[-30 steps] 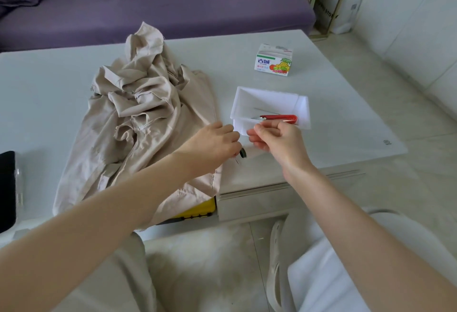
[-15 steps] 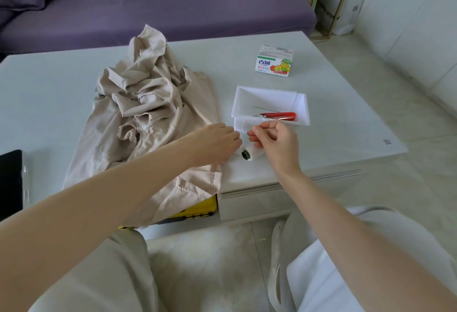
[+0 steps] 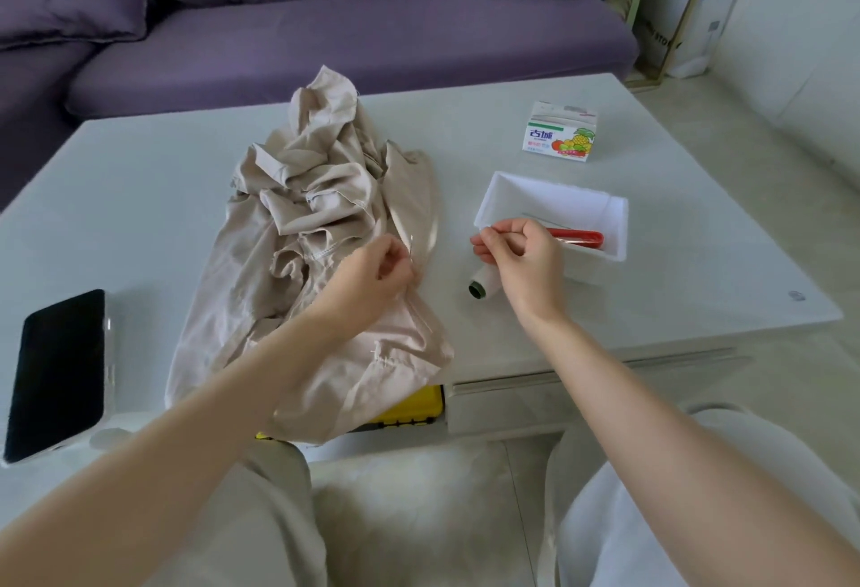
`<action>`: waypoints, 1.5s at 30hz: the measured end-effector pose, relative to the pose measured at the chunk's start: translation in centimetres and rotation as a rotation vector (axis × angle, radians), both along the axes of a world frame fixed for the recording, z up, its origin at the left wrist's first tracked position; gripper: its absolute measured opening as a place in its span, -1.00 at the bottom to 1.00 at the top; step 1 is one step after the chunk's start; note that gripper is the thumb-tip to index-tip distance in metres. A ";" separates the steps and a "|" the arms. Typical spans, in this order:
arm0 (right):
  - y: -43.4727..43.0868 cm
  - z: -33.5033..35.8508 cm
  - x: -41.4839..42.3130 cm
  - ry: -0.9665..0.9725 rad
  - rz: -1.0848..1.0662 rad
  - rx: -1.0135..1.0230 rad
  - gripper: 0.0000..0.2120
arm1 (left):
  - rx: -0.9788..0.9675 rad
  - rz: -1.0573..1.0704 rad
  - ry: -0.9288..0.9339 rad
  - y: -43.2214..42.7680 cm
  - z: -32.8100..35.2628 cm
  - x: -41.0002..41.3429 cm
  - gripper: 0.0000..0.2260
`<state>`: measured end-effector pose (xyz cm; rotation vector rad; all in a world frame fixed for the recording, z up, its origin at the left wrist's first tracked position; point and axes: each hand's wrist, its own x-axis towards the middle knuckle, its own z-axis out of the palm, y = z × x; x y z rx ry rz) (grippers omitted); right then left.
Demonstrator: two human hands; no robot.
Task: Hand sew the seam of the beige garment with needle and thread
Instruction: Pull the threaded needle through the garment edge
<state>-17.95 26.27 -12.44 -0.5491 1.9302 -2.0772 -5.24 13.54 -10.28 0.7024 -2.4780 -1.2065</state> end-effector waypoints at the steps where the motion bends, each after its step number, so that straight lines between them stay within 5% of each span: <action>1: -0.4 0.1 0.0 0.011 0.011 0.000 -0.87 | 0.073 0.042 0.027 0.0 0.1 0.2 -0.86; 6: -1.9 0.3 -0.5 0.041 0.041 0.025 -0.88 | 0.445 0.160 0.128 -0.4 0.8 0.6 -0.86; 14: -2.8 1.7 -0.2 0.039 0.147 0.085 -0.85 | 0.746 0.247 0.237 -0.7 0.5 -0.2 -0.78; 20: -1.7 2.4 1.0 0.016 0.245 0.139 -0.83 | 0.760 0.061 0.201 0.1 0.2 -0.1 -0.89; 36: -1.3 1.8 2.5 0.177 0.350 0.246 -0.79 | 0.918 0.097 0.087 0.8 -0.1 -1.2 -0.75; 45: -1.2 1.8 2.5 0.182 0.367 0.258 -0.84 | 0.847 0.193 0.111 0.9 0.0 -1.1 -0.85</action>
